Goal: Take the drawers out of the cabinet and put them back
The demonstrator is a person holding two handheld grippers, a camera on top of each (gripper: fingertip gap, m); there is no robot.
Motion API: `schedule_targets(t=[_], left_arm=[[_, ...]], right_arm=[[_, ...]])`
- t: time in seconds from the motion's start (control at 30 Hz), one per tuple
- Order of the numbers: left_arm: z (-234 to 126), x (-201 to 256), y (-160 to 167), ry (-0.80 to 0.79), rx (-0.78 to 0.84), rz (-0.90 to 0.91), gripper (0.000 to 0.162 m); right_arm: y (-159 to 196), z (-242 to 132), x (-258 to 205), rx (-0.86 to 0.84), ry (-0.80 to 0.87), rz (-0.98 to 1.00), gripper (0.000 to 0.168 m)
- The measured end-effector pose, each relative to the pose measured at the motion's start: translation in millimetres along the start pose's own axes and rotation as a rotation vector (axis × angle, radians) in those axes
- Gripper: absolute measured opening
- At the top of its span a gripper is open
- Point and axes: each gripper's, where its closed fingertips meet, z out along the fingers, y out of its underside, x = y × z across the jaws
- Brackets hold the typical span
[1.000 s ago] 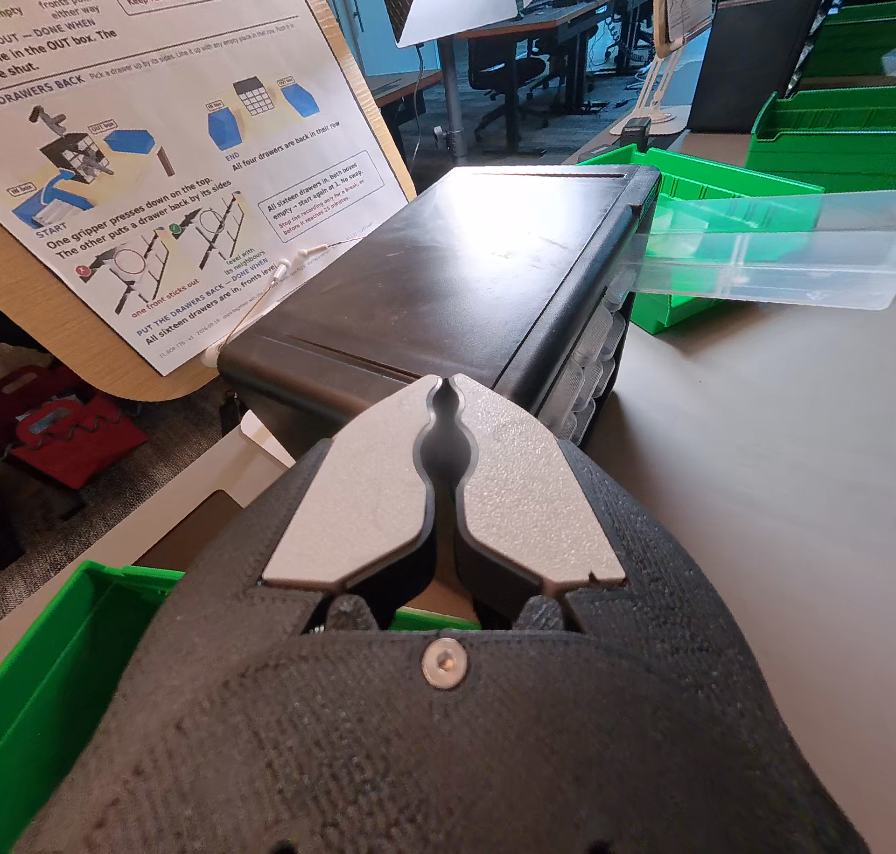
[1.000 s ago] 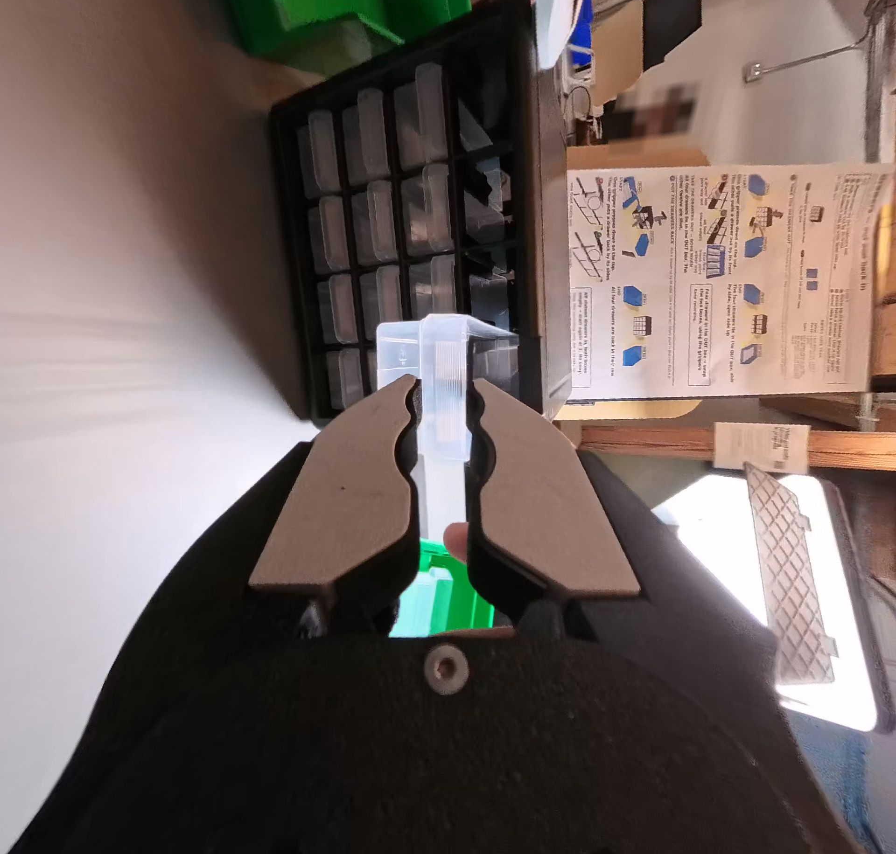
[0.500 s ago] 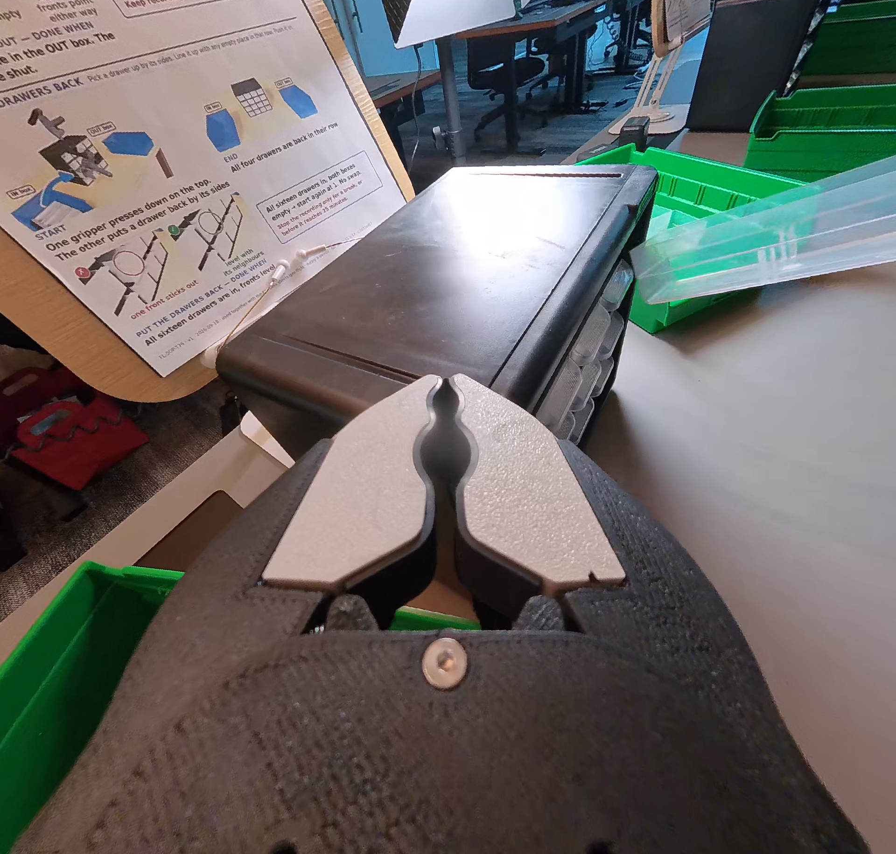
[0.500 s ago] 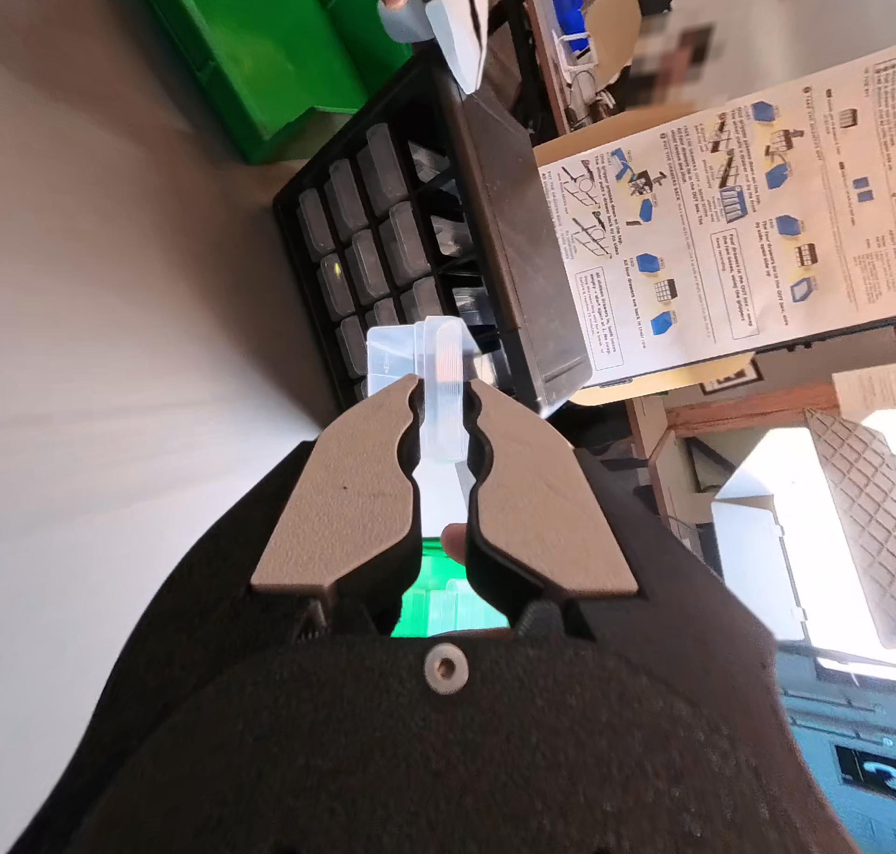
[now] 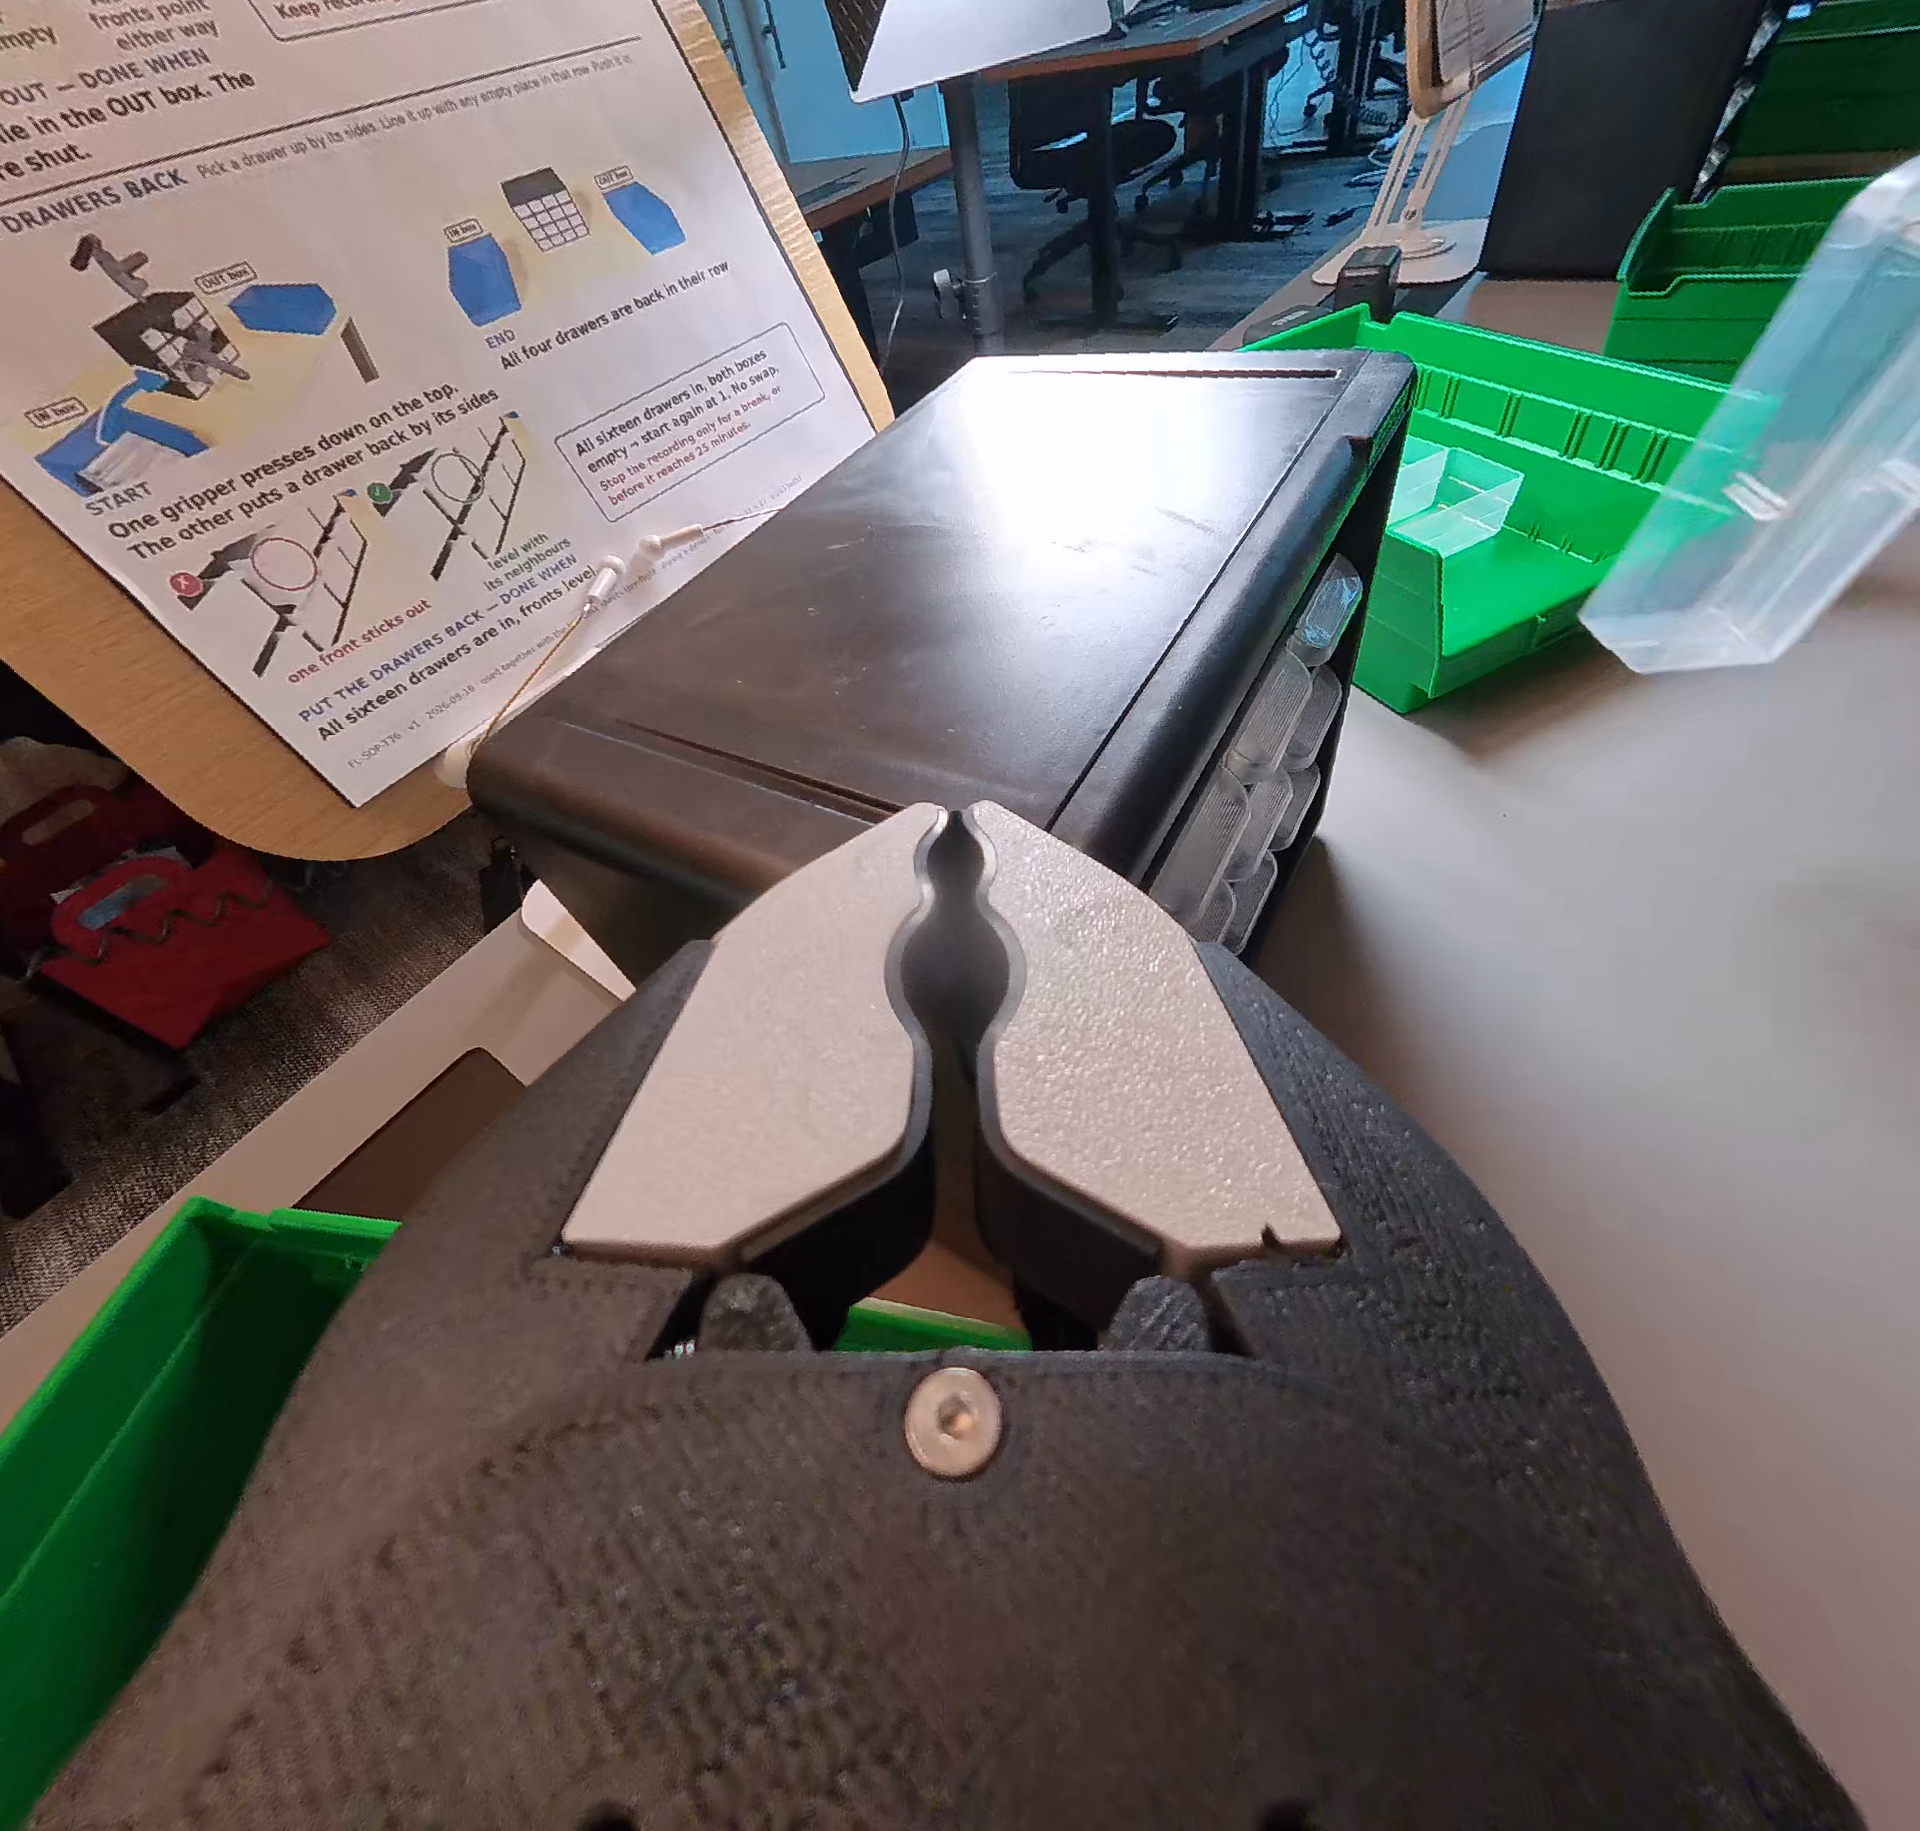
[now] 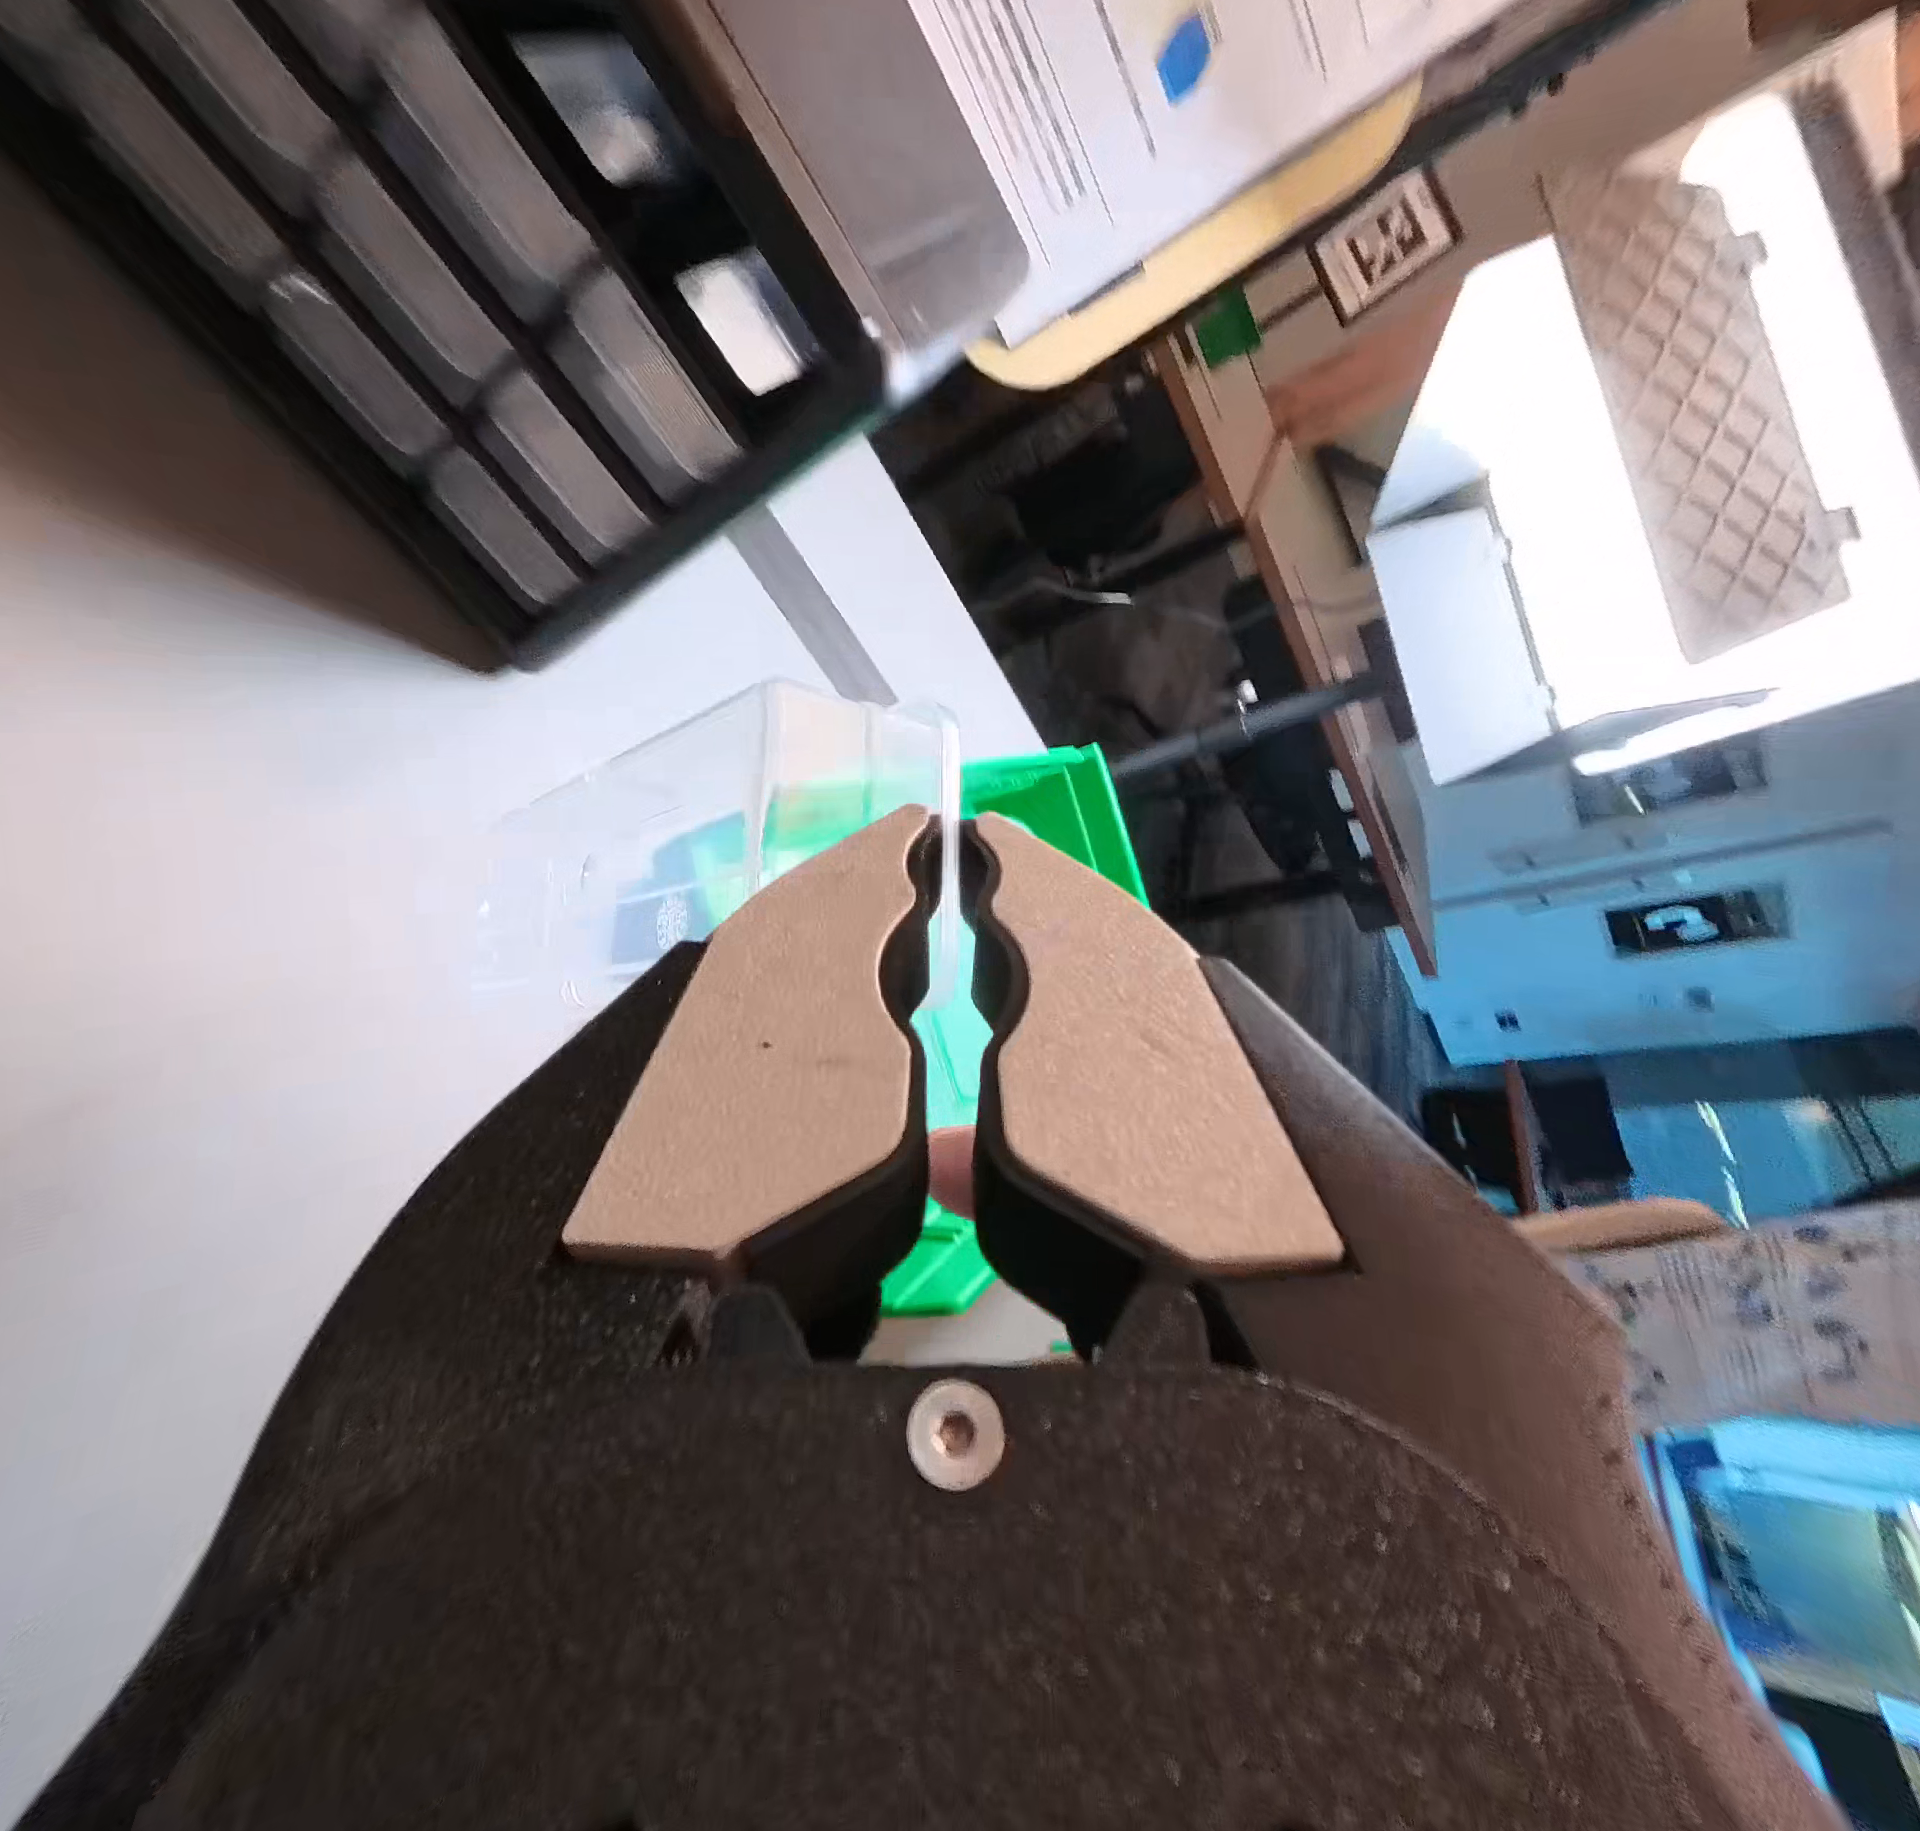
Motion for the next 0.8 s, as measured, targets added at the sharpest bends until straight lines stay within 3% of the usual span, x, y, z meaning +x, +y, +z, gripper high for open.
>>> schedule_targets(t=[0.13, 0.27, 0.33, 0.43, 0.57, 0.8], left_arm=[[0, 0, 0, 0.002, 0.001, -0.001, 0.000], [0, 0, 0, 0.002, 0.001, -0.001, 0.000], [0, 0, 0, 0.000, -0.001, 0.001, 0.000], [0, 0, 0, 0.000, 0.001, 0.001, 0.000], [0, 0, 0, 0.014, 0.010, -0.009, 0.000], [1, -1, 0, 0.018, 0.015, -0.016, 0.000]], right_arm=[[34, 25, 30, -0.161, 0.143, -0.048, 0.002], [77, 60, 51, -0.389, 0.292, -0.252, 0.002], [101, 83, 48, -0.480, 0.300, -0.336, 0.002], [126, 114, 31, -0.523, 0.247, -0.311, 0.002], [118, 136, 20, -0.437, 0.234, -0.212, 0.003], [97, 157, -13, -0.348, 0.009, 0.019, 0.008]])
